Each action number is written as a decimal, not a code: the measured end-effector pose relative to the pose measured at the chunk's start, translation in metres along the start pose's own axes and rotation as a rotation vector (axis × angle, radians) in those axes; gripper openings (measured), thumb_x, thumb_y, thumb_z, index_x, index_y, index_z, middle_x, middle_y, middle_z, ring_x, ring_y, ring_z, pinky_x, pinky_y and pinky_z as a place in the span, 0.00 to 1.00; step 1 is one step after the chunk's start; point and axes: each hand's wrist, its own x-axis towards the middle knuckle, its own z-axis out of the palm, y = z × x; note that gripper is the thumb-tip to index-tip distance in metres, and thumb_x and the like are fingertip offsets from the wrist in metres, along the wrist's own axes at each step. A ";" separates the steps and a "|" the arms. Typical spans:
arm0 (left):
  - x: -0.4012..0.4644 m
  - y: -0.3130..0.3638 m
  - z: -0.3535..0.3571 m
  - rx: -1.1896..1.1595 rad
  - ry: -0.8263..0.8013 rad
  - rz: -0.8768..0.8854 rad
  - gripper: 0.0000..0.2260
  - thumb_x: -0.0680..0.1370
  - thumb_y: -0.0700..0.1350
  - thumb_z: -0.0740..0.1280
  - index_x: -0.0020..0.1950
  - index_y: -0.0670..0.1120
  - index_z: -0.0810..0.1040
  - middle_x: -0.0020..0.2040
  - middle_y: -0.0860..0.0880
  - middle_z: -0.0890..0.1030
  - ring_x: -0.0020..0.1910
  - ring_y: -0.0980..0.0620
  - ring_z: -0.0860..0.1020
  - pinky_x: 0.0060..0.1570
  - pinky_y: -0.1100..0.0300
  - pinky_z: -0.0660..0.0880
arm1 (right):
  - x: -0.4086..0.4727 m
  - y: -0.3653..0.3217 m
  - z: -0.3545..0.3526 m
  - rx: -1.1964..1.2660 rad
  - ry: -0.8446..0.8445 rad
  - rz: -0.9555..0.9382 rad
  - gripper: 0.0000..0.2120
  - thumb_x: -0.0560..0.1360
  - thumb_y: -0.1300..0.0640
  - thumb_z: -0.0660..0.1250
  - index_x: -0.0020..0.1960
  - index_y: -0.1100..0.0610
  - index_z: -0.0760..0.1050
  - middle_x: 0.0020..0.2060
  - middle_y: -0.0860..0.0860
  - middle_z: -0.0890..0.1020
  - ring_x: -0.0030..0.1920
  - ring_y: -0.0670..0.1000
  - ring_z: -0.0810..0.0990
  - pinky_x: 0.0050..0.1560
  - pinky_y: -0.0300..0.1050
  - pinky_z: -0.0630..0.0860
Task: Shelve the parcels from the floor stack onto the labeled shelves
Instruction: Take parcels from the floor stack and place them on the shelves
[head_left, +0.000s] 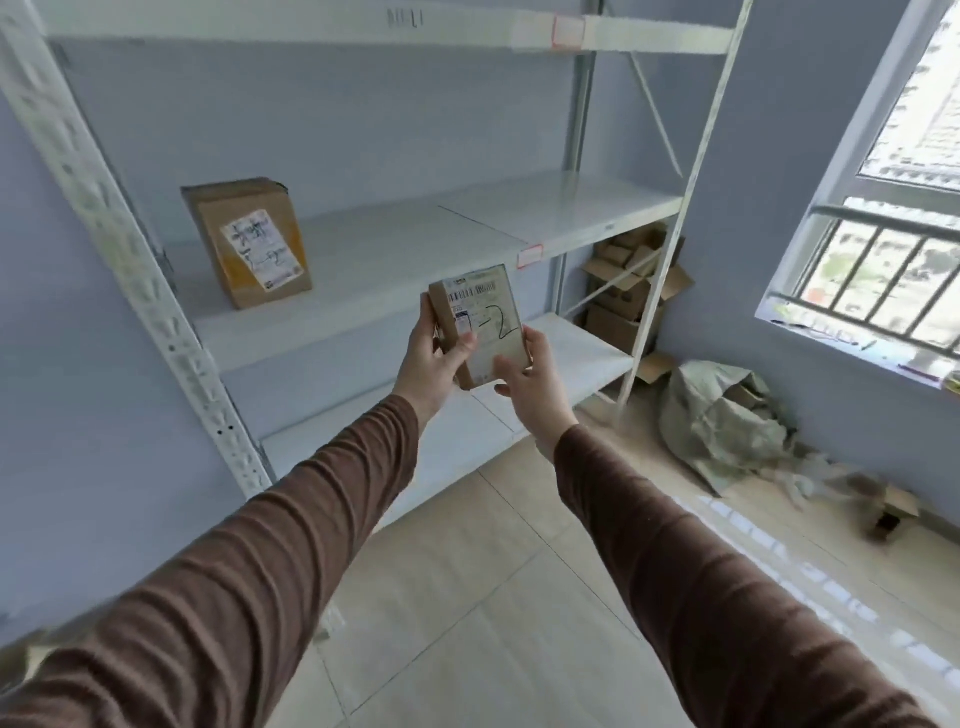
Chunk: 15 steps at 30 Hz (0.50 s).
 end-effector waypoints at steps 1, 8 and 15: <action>0.012 -0.001 -0.013 0.046 0.035 0.004 0.30 0.80 0.57 0.69 0.78 0.62 0.59 0.69 0.48 0.76 0.67 0.51 0.76 0.63 0.58 0.77 | 0.016 -0.002 0.012 0.014 -0.028 -0.013 0.18 0.82 0.62 0.63 0.68 0.50 0.66 0.65 0.54 0.75 0.58 0.55 0.81 0.47 0.43 0.82; 0.105 -0.032 -0.090 0.262 0.142 0.021 0.42 0.76 0.65 0.68 0.82 0.63 0.46 0.68 0.45 0.75 0.66 0.52 0.77 0.69 0.47 0.74 | 0.115 -0.002 0.089 -0.029 -0.120 -0.100 0.19 0.80 0.59 0.65 0.70 0.52 0.67 0.63 0.50 0.76 0.58 0.52 0.81 0.51 0.47 0.83; 0.172 -0.061 -0.137 0.281 0.176 0.015 0.35 0.81 0.45 0.70 0.82 0.45 0.54 0.69 0.54 0.71 0.69 0.57 0.71 0.70 0.59 0.67 | 0.200 0.013 0.145 -0.158 -0.091 -0.125 0.17 0.82 0.59 0.64 0.70 0.54 0.70 0.62 0.52 0.80 0.61 0.52 0.79 0.63 0.55 0.78</action>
